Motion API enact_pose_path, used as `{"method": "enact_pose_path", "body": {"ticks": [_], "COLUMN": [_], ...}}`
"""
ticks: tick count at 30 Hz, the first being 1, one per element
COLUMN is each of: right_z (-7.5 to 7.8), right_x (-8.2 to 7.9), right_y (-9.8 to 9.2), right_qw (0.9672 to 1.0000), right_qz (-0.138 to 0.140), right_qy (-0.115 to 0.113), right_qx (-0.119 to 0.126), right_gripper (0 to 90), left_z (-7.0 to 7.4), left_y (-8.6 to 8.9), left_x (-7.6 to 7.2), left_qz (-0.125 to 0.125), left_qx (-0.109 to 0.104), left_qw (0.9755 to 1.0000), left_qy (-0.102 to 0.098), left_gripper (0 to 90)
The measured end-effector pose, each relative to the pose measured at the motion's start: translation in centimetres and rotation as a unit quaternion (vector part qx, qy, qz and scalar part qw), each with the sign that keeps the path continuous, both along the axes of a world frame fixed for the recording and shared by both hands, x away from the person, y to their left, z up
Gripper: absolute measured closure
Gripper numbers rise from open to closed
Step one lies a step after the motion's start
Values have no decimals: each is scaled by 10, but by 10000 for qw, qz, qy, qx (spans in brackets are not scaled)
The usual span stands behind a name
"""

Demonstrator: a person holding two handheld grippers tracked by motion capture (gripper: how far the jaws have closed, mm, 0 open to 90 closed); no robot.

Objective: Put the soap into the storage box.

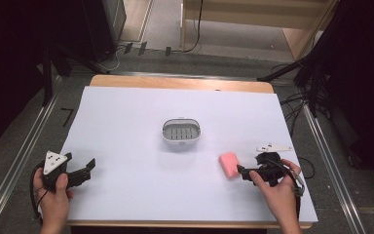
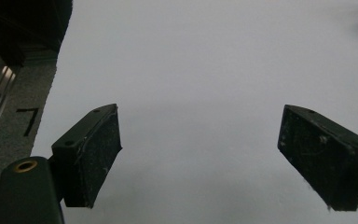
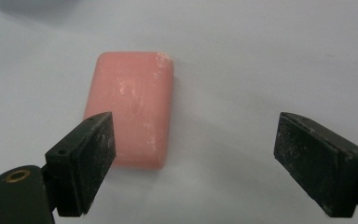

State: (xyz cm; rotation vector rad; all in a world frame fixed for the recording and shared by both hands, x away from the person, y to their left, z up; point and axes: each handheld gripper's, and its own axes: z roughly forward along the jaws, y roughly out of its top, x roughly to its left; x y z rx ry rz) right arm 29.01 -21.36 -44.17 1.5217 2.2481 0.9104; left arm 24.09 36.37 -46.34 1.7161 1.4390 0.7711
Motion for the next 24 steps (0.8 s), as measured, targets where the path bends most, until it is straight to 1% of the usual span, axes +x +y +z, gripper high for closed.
{"method": "enact_pose_path", "body": {"ticks": [1,2,3,6,9,14,15,22,24], "right_z": [1,1,1,1,1,-1,-2,-8,-11], "right_x": [2,2,4,5,8,11,12,17,18], "right_y": [3,3,7,11,19,27,31,42,44], "right_qw": [10000,10000,9998,9994,9995,9992,9991,9988,9984], "right_qz": [40,40,22,23,50,21,31,-41,-47], "right_qy": [31,31,93,150,197,296,342,480,563], "right_qx": [56,56,196,309,249,267,253,111,97], "right_gripper": [133,133,127,127,127,127,129,139,153], "left_z": [0,0,0,0,0,0,0,0,0], "left_y": [0,0,0,0,0,0,0,0,0], "left_x": [0,0,0,0,0,0,0,0,0], "left_qz": [-1,-1,-3,-6,2,7,1,1,-6], "left_qx": [2,2,-3,-9,-6,-15,-15,-23,-14], "left_qw": [10000,10000,10000,10000,10000,10000,10000,10000,10000], "left_qy": [0,0,1,2,5,6,4,-7,-10], "left_gripper": [139,138,139,139,138,138,138,138,138]}}
